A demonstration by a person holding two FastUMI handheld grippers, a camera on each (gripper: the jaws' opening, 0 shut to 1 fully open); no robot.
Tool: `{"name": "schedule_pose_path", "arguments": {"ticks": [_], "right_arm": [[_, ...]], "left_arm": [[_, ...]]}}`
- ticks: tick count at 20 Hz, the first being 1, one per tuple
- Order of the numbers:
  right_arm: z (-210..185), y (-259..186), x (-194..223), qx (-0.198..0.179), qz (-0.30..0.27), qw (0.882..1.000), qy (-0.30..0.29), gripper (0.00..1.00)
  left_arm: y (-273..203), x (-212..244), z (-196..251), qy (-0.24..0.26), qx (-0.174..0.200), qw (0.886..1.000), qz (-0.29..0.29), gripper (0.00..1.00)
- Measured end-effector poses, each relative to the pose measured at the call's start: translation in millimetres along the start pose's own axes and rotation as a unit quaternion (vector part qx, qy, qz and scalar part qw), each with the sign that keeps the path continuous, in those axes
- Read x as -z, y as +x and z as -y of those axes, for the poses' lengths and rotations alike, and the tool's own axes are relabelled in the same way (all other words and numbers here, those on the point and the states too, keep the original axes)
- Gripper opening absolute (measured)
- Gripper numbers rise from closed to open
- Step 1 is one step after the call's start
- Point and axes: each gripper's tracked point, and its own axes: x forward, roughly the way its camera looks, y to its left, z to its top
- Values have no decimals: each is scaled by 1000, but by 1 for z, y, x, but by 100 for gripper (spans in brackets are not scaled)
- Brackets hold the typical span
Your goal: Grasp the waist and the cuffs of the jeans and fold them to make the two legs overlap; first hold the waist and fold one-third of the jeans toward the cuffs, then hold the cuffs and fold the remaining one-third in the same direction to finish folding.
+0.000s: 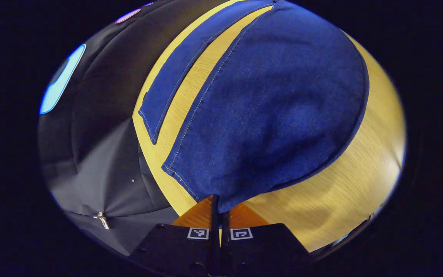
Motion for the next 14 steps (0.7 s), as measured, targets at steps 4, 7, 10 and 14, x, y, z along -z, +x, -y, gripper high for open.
{"name": "schedule_pose_path", "arguments": {"ticks": [4, 7, 10, 14], "right_arm": [[5, 8, -8, 15, 2, 1000, -24, 93], [6, 12, -15, 17, 0, 999, -47, 90], [-6, 17, -17, -9, -17, 999, -36, 57], [-3, 18, -20, -14, -42, 999, 5, 24]], "left_arm": [[0, 0, -1, -6, -1, 1000, -5, 6], [0, 0, -1, -9, -5, 1000, -3, 6], [1, 0, -1, -14, -12, 1000, -3, 6], [-1, -2, -1, -17, -20, 1000, -2, 6]]}}
